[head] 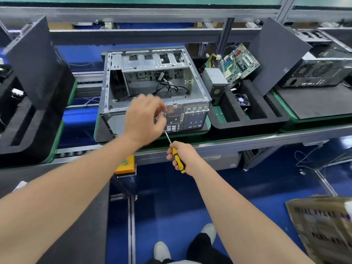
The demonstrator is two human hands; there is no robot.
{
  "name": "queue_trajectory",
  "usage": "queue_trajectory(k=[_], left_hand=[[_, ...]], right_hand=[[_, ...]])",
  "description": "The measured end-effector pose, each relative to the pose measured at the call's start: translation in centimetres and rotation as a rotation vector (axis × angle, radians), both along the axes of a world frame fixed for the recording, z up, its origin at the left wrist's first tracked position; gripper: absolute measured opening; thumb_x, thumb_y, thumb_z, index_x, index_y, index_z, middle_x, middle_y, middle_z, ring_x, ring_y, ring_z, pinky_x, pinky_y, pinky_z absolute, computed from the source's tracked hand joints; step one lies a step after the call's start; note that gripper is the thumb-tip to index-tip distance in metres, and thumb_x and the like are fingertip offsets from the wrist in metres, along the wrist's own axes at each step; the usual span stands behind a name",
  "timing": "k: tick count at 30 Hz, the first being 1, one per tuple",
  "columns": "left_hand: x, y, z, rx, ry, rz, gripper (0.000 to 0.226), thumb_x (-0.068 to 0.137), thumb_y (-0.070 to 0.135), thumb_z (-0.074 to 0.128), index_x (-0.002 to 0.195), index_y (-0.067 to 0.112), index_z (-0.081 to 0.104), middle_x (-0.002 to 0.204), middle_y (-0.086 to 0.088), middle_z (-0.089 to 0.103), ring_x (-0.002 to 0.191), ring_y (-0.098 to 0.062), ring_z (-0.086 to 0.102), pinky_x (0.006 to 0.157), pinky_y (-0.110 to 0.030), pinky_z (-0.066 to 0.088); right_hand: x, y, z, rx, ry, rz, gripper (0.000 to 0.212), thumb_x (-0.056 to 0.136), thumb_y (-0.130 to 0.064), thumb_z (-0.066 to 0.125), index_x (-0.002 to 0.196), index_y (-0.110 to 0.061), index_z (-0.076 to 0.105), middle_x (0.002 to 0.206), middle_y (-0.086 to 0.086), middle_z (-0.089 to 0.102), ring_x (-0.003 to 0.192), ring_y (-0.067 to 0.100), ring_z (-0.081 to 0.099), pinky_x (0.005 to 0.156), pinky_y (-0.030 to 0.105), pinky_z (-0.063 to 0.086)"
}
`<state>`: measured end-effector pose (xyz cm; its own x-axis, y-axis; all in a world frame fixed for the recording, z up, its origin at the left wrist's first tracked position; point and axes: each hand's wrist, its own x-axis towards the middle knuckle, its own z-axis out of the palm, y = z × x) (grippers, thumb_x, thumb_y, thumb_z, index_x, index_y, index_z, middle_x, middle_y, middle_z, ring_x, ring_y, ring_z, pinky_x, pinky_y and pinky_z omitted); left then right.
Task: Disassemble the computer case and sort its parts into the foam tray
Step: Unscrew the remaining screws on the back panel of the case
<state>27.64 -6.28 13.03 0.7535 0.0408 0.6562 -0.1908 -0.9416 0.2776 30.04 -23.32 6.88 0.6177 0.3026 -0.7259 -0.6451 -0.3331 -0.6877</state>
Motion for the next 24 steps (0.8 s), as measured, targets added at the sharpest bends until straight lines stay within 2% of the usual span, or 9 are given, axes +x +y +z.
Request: queue_trajectory(k=[2, 4, 7, 9, 11, 14, 16, 18, 24], left_hand=[[3.0, 1.4, 2.1, -0.042, 0.164, 0.139, 0.019, 0.086, 0.034, 0.052, 0.100, 0.023, 0.058, 0.093, 0.006, 0.054, 0.084, -0.015, 0.049, 0.080, -0.034, 0.040], [5.7, 2.8, 3.3, -0.226, 0.516, 0.220, 0.033, 0.090, 0.047, 0.046, 0.106, 0.023, 0.061, 0.105, 0.003, 0.063, 0.090, -0.017, 0.057, 0.082, -0.037, 0.046], [8.5, 4.4, 3.6, -0.273, 0.984, 0.124, 0.053, 0.095, 0.063, 0.038, 0.121, 0.025, 0.064, 0.131, 0.004, 0.059, 0.113, -0.022, 0.053, 0.098, -0.043, 0.040], [9.4, 4.8, 3.6, -0.344, 1.204, 0.004, 0.039, 0.096, 0.065, 0.040, 0.109, 0.033, 0.059, 0.121, 0.008, 0.052, 0.111, -0.019, 0.047, 0.099, -0.045, 0.035], [10.1, 5.1, 3.3, -0.347, 1.279, -0.061, 0.031, 0.100, 0.055, 0.039, 0.097, 0.028, 0.052, 0.107, 0.004, 0.052, 0.097, -0.018, 0.044, 0.089, -0.043, 0.034], [10.5, 4.9, 2.8, -0.285, 1.289, -0.048, 0.024, 0.107, 0.041, 0.032, 0.103, 0.022, 0.047, 0.105, 0.003, 0.044, 0.093, -0.015, 0.038, 0.083, -0.037, 0.032], [10.7, 4.9, 2.5, -0.236, 1.271, -0.021, 0.038, 0.109, 0.041, 0.032, 0.121, 0.014, 0.057, 0.124, 0.007, 0.051, 0.114, -0.017, 0.049, 0.102, -0.040, 0.035], [10.6, 4.8, 2.5, -0.233, 1.263, 0.021, 0.050, 0.108, 0.047, 0.031, 0.147, 0.021, 0.050, 0.157, 0.005, 0.039, 0.144, -0.022, 0.037, 0.120, -0.047, 0.024], [10.6, 4.5, 2.3, -0.242, 1.240, 0.083, 0.061, 0.105, 0.058, 0.031, 0.156, 0.026, 0.039, 0.166, 0.002, 0.028, 0.151, -0.025, 0.028, 0.123, -0.049, 0.019]], right_hand=[[-0.1, 0.0, 0.2, 0.022, -0.019, -0.004, 0.025, 0.101, -0.026, 0.053, 0.088, -0.008, 0.066, 0.073, 0.006, 0.067, 0.048, 0.017, 0.044, 0.047, 0.027, 0.040], [-0.1, 0.1, 0.4, 0.044, -0.031, -0.017, 0.027, 0.102, -0.027, 0.052, 0.089, -0.008, 0.067, 0.075, 0.007, 0.066, 0.048, 0.016, 0.044, 0.046, 0.027, 0.040], [-0.2, 0.0, 0.5, 0.105, -0.010, -0.047, 0.027, 0.102, -0.021, 0.050, 0.097, -0.005, 0.071, 0.076, 0.008, 0.064, 0.050, 0.016, 0.047, 0.047, 0.027, 0.042], [-0.2, -0.2, 0.5, 0.156, -0.005, -0.052, 0.027, 0.102, -0.017, 0.049, 0.106, -0.005, 0.073, 0.077, 0.008, 0.064, 0.051, 0.016, 0.049, 0.047, 0.027, 0.043], [-0.2, -0.3, 0.4, 0.168, -0.031, -0.029, 0.028, 0.103, -0.017, 0.049, 0.114, -0.009, 0.073, 0.079, 0.007, 0.064, 0.050, 0.016, 0.051, 0.048, 0.029, 0.044], [-0.1, -0.3, 0.1, 0.139, -0.095, 0.011, 0.031, 0.103, -0.020, 0.047, 0.117, -0.018, 0.074, 0.081, 0.005, 0.065, 0.049, 0.018, 0.051, 0.048, 0.032, 0.039], [0.0, -0.2, -0.1, 0.136, -0.129, -0.001, 0.033, 0.102, -0.021, 0.044, 0.116, -0.021, 0.074, 0.079, 0.004, 0.065, 0.048, 0.018, 0.049, 0.050, 0.034, 0.035], [0.2, -0.1, -0.3, 0.152, -0.148, -0.029, 0.035, 0.104, -0.022, 0.043, 0.117, -0.025, 0.075, 0.078, 0.004, 0.065, 0.046, 0.017, 0.047, 0.048, 0.031, 0.034], [0.7, 0.5, -0.5, 0.128, -0.159, -0.043, 0.040, 0.104, -0.023, 0.041, 0.129, -0.030, 0.071, 0.078, 0.009, 0.064, 0.046, 0.018, 0.045, 0.045, 0.028, 0.037]])
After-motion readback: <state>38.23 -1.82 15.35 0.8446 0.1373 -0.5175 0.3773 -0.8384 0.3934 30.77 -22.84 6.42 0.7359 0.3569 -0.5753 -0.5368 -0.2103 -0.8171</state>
